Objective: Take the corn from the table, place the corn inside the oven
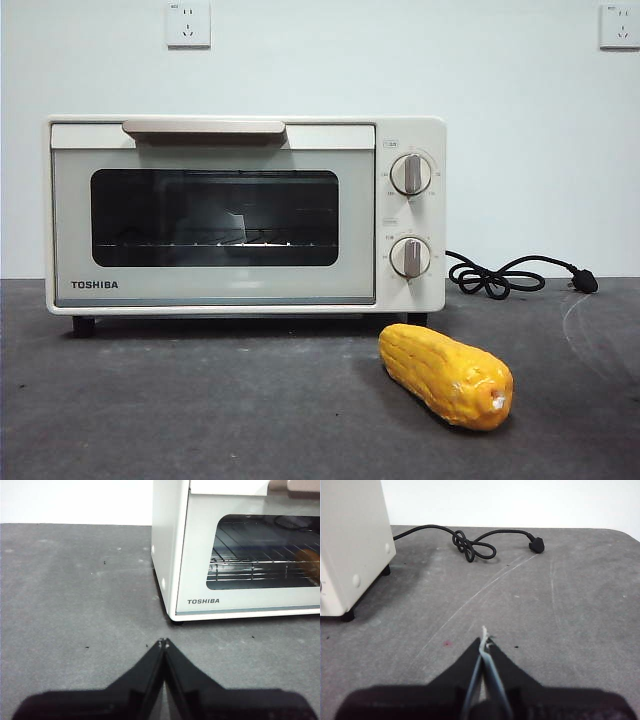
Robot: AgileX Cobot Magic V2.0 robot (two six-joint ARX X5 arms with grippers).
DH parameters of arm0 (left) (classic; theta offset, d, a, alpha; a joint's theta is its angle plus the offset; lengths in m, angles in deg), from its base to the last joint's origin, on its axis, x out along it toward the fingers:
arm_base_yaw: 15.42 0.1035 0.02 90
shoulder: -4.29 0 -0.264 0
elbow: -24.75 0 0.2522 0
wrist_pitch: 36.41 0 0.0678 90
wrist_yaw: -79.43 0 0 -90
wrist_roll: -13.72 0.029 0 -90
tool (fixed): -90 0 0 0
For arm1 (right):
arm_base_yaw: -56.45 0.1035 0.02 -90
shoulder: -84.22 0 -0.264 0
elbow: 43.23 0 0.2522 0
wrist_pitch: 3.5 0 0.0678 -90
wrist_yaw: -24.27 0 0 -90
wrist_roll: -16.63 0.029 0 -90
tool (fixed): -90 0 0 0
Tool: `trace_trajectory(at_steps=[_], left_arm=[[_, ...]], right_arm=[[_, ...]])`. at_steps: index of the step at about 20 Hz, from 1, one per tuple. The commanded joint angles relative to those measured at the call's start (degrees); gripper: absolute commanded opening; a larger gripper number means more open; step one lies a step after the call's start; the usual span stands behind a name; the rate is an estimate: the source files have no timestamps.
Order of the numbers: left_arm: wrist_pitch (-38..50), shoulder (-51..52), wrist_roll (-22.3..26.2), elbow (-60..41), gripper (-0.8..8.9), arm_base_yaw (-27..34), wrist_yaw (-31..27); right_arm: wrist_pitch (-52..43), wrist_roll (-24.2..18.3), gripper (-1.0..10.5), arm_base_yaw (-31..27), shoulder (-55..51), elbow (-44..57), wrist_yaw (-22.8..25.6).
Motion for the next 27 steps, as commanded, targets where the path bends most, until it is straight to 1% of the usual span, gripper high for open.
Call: trace_trajectory(at_steps=[1, 7, 8, 9, 11, 13, 14, 15, 16, 17, 19, 22, 24, 27], left_arm=[[0.61, -0.02, 0.68, -0.48, -0.04, 0.13, 0.26], [1.75, -0.02, 0.63, -0.48, -0.04, 0.11, 0.28], [2.19, -0.02, 0.55, -0.48, -0.04, 0.11, 0.28], [2.58, -0.02, -0.17, -0.48, -0.04, 0.11, 0.28], [2.54, -0.02, -4.24, -0.39, -0.04, 0.11, 0.35], [2.43, -0.02, -9.68, -0.35, -0.04, 0.11, 0.85], [2.16, -0.02, -10.88, -0.35, -0.04, 0.11, 0.85], [2.01, -0.02, -12.63, -0.35, -0.04, 0.11, 0.94], [2.1, -0.02, -14.03, -0.35, -0.04, 0.11, 1.03], [2.08, -0.02, -15.3, -0.35, -0.05, 0.11, 1.53], [1.9, -0.02, -17.27, -0.35, -0.05, 0.11, 3.52], [1.05, -0.22, -17.22, -0.35, -0.05, 0.11, 5.44], [0.59, -0.66, -17.25, -0.35, -0.05, 0.11, 5.9], [0.68, -1.64, -17.4, -0.31, -0.05, 0.11, 9.57]], right_arm=[[-0.26, 0.61, 0.0, 0.04, -0.07, 0.5, 0.0], [-0.28, 0.68, 0.0, 0.04, -0.07, 0.5, -0.2], [-0.28, 0.92, 0.0, 0.04, -0.07, 0.5, -0.2], [-0.28, 2.08, 0.0, 0.04, -0.07, 0.5, -0.44], [-0.28, 7.37, 0.0, 0.04, -0.07, 0.5, -1.2], [-0.24, 16.26, 0.0, 0.04, -0.07, 0.5, -2.12], [-0.24, 19.5, 0.0, 0.04, -0.02, 0.5, -2.29], [-0.24, 22.29, 0.0, 0.04, 0.15, 0.5, -2.73], [-0.24, 23.89, 0.0, 0.04, 0.52, 0.5, -3.23], [-0.24, 24.63, 0.0, 0.07, 0.9, 0.5, -3.74], [-0.26, 24.79, 0.0, 0.07, 2.47, 0.5, -5.14], [-0.24, 24.26, 0.0, 0.07, 5.99, 0.48, -5.55], [-0.26, 22.88, 0.0, 0.07, 8.63, 0.46, -5.55], [-0.26, 22.69, 0.0, 0.04, 12.17, 0.44, -5.55]])
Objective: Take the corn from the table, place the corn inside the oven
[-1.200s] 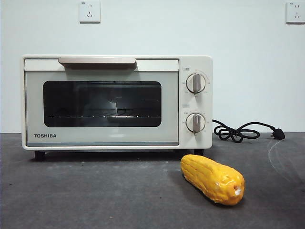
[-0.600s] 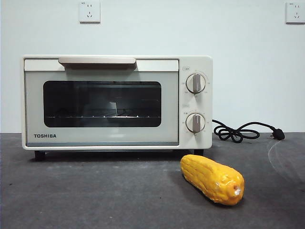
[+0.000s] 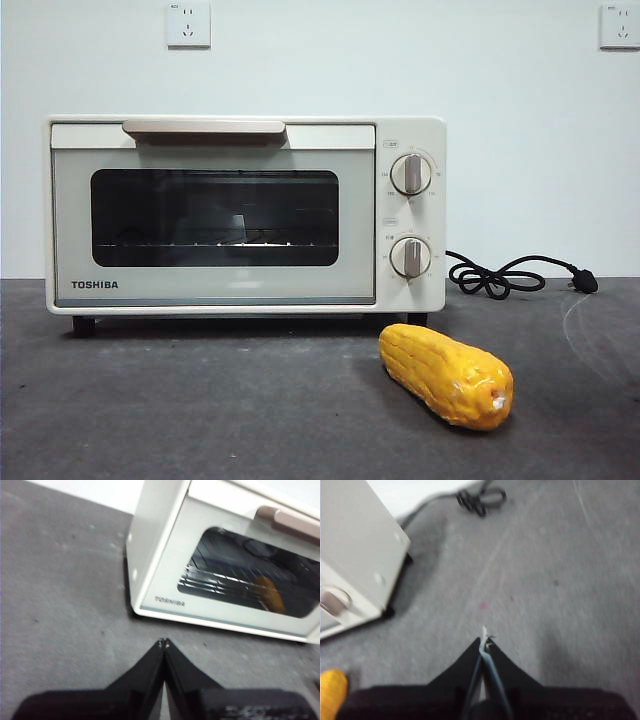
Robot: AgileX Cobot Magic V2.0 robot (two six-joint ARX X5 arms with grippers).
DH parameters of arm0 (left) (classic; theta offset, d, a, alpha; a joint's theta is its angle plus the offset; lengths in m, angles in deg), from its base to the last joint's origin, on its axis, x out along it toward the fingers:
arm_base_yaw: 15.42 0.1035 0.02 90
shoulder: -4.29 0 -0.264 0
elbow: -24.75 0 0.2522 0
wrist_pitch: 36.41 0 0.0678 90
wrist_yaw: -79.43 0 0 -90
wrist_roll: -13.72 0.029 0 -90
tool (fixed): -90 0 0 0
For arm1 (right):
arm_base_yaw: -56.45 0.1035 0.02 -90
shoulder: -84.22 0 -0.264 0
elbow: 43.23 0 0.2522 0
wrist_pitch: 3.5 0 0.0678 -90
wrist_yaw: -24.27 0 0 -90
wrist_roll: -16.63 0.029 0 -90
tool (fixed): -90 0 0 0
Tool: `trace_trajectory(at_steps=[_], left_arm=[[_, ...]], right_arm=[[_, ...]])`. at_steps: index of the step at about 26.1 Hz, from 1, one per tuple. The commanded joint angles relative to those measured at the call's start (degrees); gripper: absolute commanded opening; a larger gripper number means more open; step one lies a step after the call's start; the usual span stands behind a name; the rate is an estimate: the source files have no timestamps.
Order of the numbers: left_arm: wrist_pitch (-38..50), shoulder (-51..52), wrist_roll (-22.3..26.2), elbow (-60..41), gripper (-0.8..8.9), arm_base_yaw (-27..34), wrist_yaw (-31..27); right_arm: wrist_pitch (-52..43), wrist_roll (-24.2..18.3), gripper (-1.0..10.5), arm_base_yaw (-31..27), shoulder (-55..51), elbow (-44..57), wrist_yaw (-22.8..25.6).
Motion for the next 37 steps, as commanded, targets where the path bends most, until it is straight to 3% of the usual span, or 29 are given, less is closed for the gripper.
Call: trace_trajectory(at_steps=[1, 7, 11, 13, 17, 20, 29, 34, 37], left_arm=[[0.35, -0.81, -0.76, -0.31, -0.04, 0.11, 3.65], [0.42, -3.56, -1.09, 0.11, -0.05, 0.11, 11.76], [0.04, -7.21, -2.73, 3.13, -0.05, 0.11, 18.03], [-0.02, -10.54, -2.71, 6.12, -0.06, 0.11, 20.68], [-0.87, -20.52, -2.62, 15.39, -0.05, 0.07, 27.47], [-5.75, -27.98, -0.39, 23.96, -0.05, -0.09, 30.88], [-29.99, -44.09, 15.23, 49.51, -0.06, -2.99, 31.74], [-41.59, -50.88, 21.53, 62.4, -0.05, -5.79, 27.3], [-44.78, -53.42, 22.43, 67.3, -0.05, -7.74, 24.13]], right_arm=[[0.02, -0.15, 0.0, 0.04, 2.4, 0.44, -0.09], [-1.7, -0.13, 0.0, 0.04, 3.69, 0.37, 1.22], [-4.09, 0.92, 0.0, 0.04, 3.72, -1.44, -7.23], [-3.8, 1.07, 0.0, 0.04, 4.33, -4.59, -10.01], [-3.52, 2.03, 0.0, 0.07, 8.48, -13.84, -20.37], [1.29, 1.68, 0.0, 0.07, 12.55, -21.73, -22.34], [13.84, -2.21, 0.0, 0.39, 23.21, -38.25, -36.04], [21.44, -6.71, 0.0, 4.74, 28.17, -44.89, -37.83], [24.96, -8.61, 0.0, 9.09, 30.69, -47.54, -37.51]])
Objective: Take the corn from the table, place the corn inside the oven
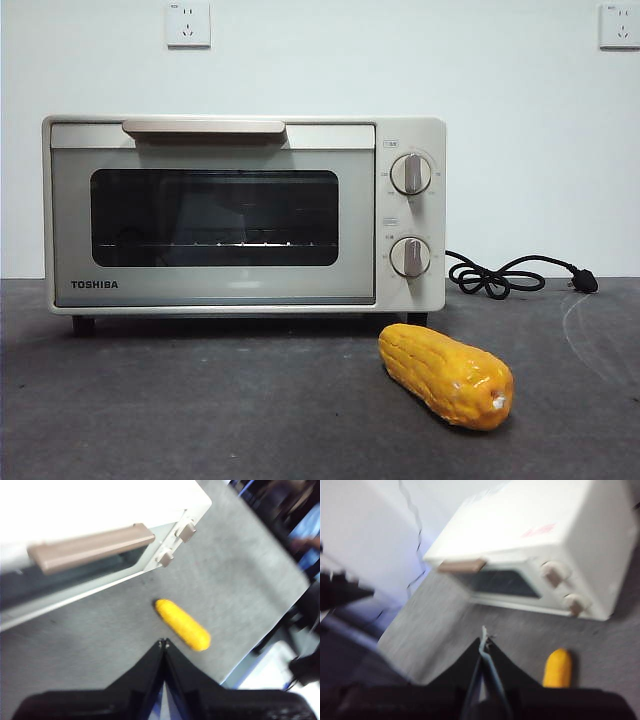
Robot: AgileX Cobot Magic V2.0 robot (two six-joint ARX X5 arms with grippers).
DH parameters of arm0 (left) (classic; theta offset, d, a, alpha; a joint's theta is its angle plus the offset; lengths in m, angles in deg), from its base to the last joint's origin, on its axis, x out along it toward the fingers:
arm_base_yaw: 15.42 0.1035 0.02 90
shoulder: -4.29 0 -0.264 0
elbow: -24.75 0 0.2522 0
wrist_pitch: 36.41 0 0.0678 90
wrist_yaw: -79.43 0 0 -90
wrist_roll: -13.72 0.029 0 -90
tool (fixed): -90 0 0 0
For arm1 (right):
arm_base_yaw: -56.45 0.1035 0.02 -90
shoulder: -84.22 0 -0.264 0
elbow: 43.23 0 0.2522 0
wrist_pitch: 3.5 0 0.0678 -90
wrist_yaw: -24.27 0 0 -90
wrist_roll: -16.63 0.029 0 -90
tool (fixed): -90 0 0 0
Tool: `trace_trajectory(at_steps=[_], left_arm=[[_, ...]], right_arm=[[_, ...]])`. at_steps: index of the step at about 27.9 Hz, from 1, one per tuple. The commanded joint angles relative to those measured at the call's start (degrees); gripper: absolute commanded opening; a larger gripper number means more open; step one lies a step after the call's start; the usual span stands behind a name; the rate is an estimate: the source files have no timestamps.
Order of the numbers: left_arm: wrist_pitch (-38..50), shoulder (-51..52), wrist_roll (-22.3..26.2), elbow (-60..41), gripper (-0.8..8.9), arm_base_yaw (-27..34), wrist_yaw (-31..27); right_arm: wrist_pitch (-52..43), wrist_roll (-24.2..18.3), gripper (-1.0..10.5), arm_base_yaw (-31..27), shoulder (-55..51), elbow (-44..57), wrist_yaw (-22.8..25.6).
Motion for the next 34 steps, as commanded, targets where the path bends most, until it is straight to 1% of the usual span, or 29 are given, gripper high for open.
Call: trace_trajectory(at_steps=[1, 2, 4, 6, 9, 12, 13, 14, 18, 20, 22, 23, 28, 30, 34], left_arm=[[-1.68, -1.88, 3.08, 3.67, -0.05, -1.79, -2.64], [-1.7, -2.29, 3.08, 4.44, -0.05, -2.38, -3.19], [-1.44, -3.04, 3.06, 5.66, -0.06, -3.58, -3.61], [-1.33, -3.52, 3.06, 6.29, -0.05, -4.48, -3.61], [-1.2, -4.24, 3.06, 6.43, -0.05, -5.95, -3.63], [-1.4, -4.98, 3.06, 6.43, -0.05, -7.13, -3.63], [-1.4, -5.2, 3.06, 6.43, -0.06, -7.45, -3.63], [-1.36, -5.44, 3.06, 6.43, -0.05, -7.69, -3.74], [-1.38, -6.14, 3.06, 6.43, -0.05, -8.57, -5.07], [-1.36, -6.45, 3.06, 6.45, -0.05, -8.94, -6.08], [-1.33, -6.56, 3.06, 6.43, -0.05, -9.01, -6.16], [-1.33, -6.56, 3.06, 6.43, -0.05, -9.01, -6.16], [-1.38, -6.56, 3.06, 6.43, -0.05, -9.01, -6.16], [-1.4, -6.56, 3.06, 6.43, -0.05, -9.01, -6.16], [-1.42, -6.56, 3.06, 6.43, -0.05, -9.01, -6.16]], right_arm=[[2.4, -3.26, 0.0, 4.42, 2.19, -1.97, 0.39], [2.78, -3.21, 0.0, 6.08, 2.91, -2.51, 1.14], [3.23, -3.21, 0.1, 10.14, 4.42, -3.37, 4.59], [3.19, -3.19, 0.8, 13.68, 5.84, -3.74, 8.41], [3.26, -2.93, 3.4, 19.96, 8.66, -4.2, 15.1], [3.28, -1.44, 5.9, 25.42, 11.63, -4.46, 21.59], [3.43, -1.22, 6.5, 27.23, 12.79, -4.59, 24.26], [3.54, -1.18, 6.8, 28.76, 13.77, -4.68, 26.4], [3.8, -1.03, 6.9, 34.8, 18.51, -5.38, 34.88], [3.82, -0.96, 6.9, 37.99, 22.05, -6.08, 40.15], [4.15, -0.13, 6.9, 40.19, 25.99, -7.21, 45.03], [4.15, -0.15, 6.9, 40.72, 27.65, -7.69, 46.49], [3.82, -0.17, 6.8, 40.81, 36.76, -8.41, 49.92], [3.72, -0.2, 6.5, 40.81, 40.11, -8.41, 50.1], [3.45, -0.48, 6.5, 40.81, 45.68, -8.41, 50.1]])
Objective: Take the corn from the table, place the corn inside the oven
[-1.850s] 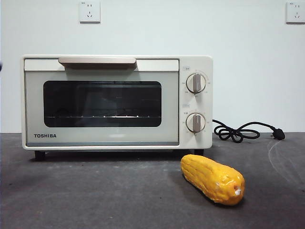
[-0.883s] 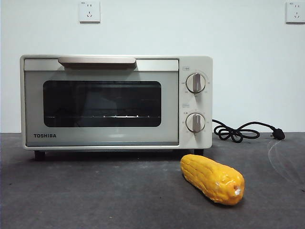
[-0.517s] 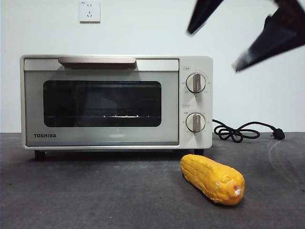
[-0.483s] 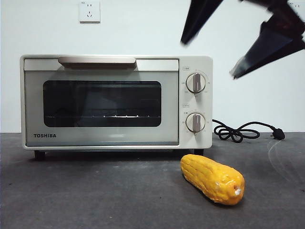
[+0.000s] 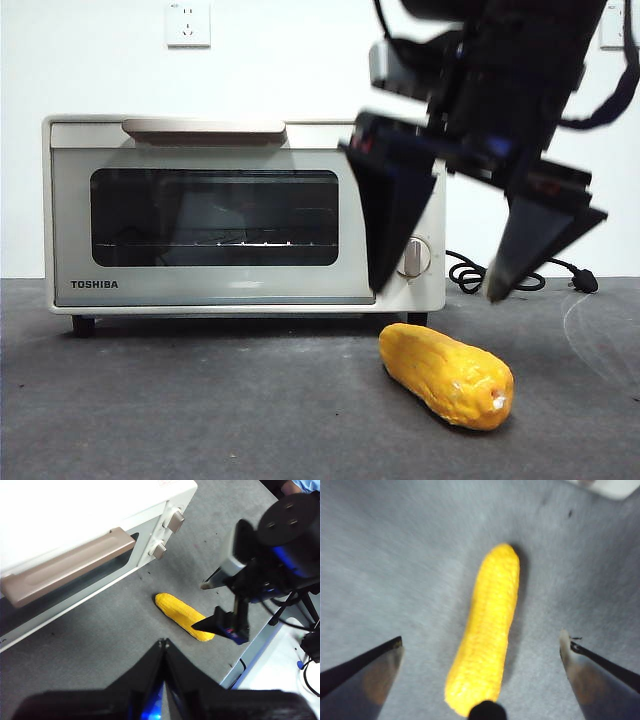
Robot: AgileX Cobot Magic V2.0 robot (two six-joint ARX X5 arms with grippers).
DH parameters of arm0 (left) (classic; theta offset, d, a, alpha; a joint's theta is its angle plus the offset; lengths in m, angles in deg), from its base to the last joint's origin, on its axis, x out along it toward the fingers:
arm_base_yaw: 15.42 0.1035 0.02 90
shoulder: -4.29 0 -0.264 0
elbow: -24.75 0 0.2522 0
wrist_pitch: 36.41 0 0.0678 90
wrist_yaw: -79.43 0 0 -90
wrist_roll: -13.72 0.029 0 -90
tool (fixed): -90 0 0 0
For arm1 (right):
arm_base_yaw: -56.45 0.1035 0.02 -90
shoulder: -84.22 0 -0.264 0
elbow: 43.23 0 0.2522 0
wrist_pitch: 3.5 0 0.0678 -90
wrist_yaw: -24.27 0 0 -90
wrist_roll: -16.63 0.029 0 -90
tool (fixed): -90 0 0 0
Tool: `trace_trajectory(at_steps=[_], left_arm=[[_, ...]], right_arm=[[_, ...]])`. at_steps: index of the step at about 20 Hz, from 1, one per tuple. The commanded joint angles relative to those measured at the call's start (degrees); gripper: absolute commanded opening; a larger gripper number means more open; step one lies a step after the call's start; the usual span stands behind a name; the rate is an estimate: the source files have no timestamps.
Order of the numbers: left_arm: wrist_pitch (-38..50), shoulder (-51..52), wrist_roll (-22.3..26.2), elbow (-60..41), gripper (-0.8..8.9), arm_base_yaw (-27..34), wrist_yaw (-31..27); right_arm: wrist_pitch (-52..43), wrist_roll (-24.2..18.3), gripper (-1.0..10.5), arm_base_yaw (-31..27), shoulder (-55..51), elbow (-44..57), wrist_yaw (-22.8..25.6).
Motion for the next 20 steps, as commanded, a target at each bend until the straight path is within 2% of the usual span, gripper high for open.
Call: trace_trajectory(at_steps=[1, 6, 11, 14, 20], left_arm=[[0.2, -0.13, 0.66, 0.09, -0.05, -0.22, 0.11], [0.09, -0.13, 0.66, 0.07, -0.05, -0.22, 0.11], [0.0, -0.13, 0.66, 0.07, -0.05, -0.22, 0.11], [0.02, -0.13, 0.66, 0.07, -0.05, -0.22, 0.11], [1.18, -0.13, 0.61, 0.07, -0.05, -0.22, 0.11]], right_arm=[[-0.72, -0.48, 6.5, 0.04, 3.04, -0.04, 0.22], [-1.88, -1.11, 6.4, 0.04, 8.11, -0.04, 0.2], [-1.84, -1.09, 3.3, 0.04, 10.14, -0.04, 0.22], [-1.86, -1.14, -0.2, 0.04, 10.12, -0.04, 0.22], [1.31, -1.57, -0.1, 0.07, 9.62, -2.54, 0.17]])
